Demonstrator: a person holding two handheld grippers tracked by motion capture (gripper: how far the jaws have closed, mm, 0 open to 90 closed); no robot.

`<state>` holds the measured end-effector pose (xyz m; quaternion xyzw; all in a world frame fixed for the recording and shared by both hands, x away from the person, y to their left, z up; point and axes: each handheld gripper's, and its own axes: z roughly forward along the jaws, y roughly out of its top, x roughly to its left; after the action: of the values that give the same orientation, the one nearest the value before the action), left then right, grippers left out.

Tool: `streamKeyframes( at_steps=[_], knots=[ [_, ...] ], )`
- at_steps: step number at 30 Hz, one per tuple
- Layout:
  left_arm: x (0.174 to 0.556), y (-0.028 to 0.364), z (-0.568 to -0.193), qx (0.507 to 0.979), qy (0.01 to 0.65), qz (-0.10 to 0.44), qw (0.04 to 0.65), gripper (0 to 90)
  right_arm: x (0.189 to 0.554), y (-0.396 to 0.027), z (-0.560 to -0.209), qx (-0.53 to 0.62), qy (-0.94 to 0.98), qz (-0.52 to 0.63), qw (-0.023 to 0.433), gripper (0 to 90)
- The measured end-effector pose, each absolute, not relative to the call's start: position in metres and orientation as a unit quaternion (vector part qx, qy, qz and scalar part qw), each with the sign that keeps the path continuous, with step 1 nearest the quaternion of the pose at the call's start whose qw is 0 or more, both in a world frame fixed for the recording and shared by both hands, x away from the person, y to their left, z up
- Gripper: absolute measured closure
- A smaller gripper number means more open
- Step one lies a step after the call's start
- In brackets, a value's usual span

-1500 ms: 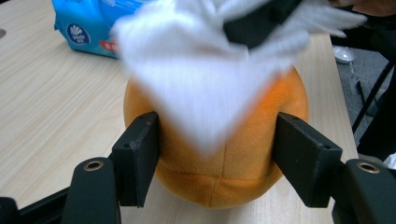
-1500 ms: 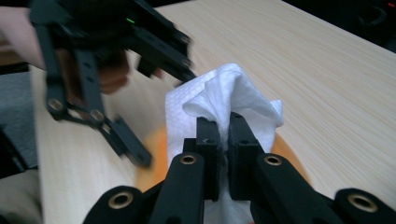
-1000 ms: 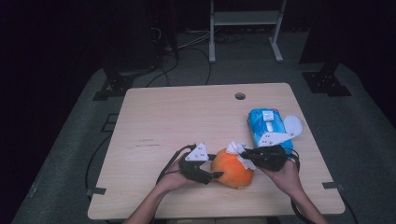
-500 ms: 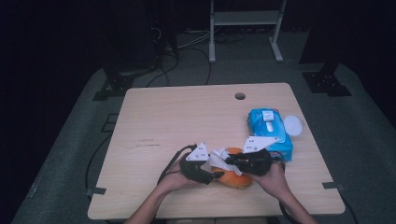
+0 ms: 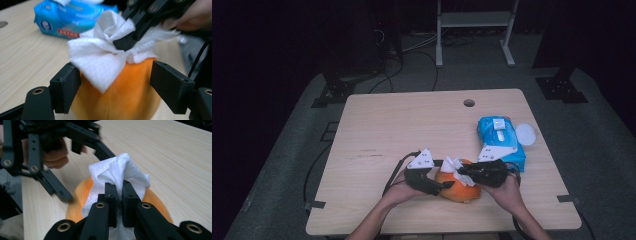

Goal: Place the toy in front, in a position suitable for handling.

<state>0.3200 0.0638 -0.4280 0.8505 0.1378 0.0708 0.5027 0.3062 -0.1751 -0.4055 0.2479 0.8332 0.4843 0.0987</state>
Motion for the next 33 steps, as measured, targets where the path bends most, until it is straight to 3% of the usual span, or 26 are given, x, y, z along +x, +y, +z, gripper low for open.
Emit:
streamKeyframes(
  at_steps=[7, 16, 27, 32, 33],
  knots=[
    [0.328, 0.075, -0.441, 0.850, 0.167, 0.050, 0.496, 24.7, 0.309, -0.186, -0.407, 0.258, 0.837, 0.471, 0.107, 84.2],
    [0.322, 0.072, -0.430, 0.845, 0.143, 0.069, 0.510, 22.4, 0.303, -0.201, -0.412, 0.272, 0.833, 0.469, 0.113, 84.1],
    [0.331, 0.081, -0.441, 0.849, 0.176, 0.053, 0.496, 32.2, 0.305, -0.198, -0.413, 0.262, 0.835, 0.471, 0.112, 84.1],
    [0.333, 0.085, -0.441, 0.849, 0.175, 0.045, 0.497, 31.7, 0.300, -0.209, -0.418, 0.273, 0.834, 0.466, 0.112, 84.0],
    [0.332, 0.084, -0.438, 0.844, 0.168, 0.045, 0.507, 27.4, 0.298, -0.211, -0.419, 0.276, 0.833, 0.467, 0.111, 84.1]
  ],
)
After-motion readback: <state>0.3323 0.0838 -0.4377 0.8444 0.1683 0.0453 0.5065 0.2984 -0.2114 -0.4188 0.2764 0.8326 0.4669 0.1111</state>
